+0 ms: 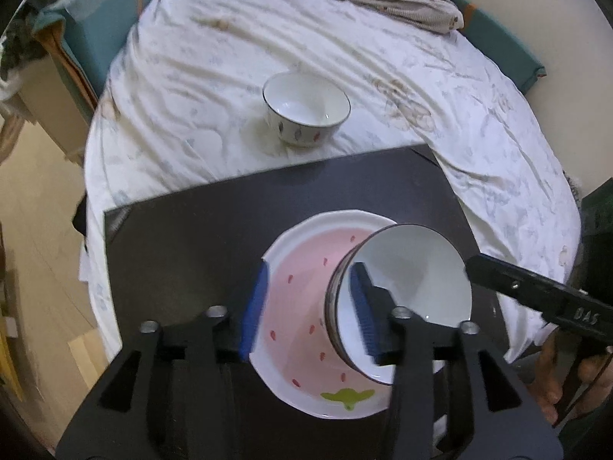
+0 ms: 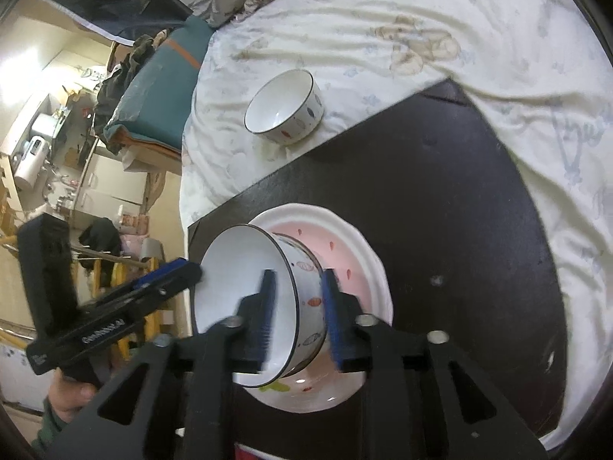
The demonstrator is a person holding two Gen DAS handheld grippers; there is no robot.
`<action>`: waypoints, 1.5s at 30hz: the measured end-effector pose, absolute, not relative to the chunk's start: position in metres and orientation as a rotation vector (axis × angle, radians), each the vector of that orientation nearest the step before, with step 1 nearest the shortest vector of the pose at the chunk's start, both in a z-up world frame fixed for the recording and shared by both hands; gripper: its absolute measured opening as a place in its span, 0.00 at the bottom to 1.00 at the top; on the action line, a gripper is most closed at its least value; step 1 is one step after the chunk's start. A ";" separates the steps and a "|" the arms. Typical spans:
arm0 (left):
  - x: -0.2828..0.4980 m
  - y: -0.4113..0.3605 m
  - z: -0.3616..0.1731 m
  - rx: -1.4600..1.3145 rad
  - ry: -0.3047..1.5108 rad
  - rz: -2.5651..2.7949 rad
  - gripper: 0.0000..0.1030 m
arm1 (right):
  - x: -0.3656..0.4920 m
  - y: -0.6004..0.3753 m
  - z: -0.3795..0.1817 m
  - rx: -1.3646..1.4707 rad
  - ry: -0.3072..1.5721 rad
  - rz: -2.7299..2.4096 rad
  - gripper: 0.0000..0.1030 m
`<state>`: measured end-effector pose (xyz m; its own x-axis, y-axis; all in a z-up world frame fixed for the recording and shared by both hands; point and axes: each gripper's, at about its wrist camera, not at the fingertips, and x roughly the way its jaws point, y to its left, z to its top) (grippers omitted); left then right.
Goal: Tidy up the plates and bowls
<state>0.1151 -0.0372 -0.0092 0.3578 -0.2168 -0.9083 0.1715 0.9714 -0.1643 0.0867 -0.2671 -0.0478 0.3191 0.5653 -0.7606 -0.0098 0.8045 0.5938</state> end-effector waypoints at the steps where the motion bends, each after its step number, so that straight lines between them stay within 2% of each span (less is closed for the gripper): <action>1: 0.112 -0.036 -0.006 -0.031 1.156 -0.246 0.55 | 0.085 -0.268 -0.046 0.544 1.185 0.395 0.54; 4: 0.106 -0.036 0.003 0.017 1.099 -0.204 0.68 | 0.080 -0.271 -0.038 0.531 1.152 0.361 0.62; 5: 0.104 -0.036 0.005 0.036 1.090 -0.176 0.72 | 0.078 -0.271 -0.035 0.522 1.141 0.352 0.68; 12: 0.095 -0.038 0.016 -0.009 1.087 0.019 0.72 | 0.065 -0.264 -0.008 0.399 1.038 0.328 0.97; 14: 0.092 -0.036 0.016 -0.074 1.093 0.068 0.75 | 0.059 -0.261 -0.004 0.362 1.026 0.335 1.00; 15: 0.091 -0.036 0.016 -0.099 1.097 0.081 0.78 | 0.056 -0.259 -0.003 0.336 1.024 0.341 1.00; 17: 0.088 -0.039 0.015 -0.126 1.094 0.102 0.96 | 0.049 -0.256 -0.002 0.266 1.018 0.341 1.00; 19: 0.085 -0.047 0.011 -0.112 1.090 0.105 1.00 | 0.046 -0.258 -0.002 0.248 1.014 0.342 1.00; 24: 0.074 -0.049 0.005 -0.134 1.070 0.161 1.00 | 0.043 -0.259 -0.006 0.293 1.064 0.404 1.00; 33: 0.067 -0.040 0.019 -0.149 1.036 0.270 1.00 | 0.034 -0.248 0.007 0.162 1.007 0.441 1.00; 45: 0.074 -0.049 0.031 -0.135 1.023 0.178 1.00 | 0.040 -0.255 0.000 0.210 1.051 0.433 1.00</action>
<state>0.0738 -0.0491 0.0308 0.5084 0.0839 -0.8570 -0.2098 0.9773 -0.0288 0.0396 -0.2546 -0.0004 0.4230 0.4414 -0.7914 -0.2441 0.8966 0.3696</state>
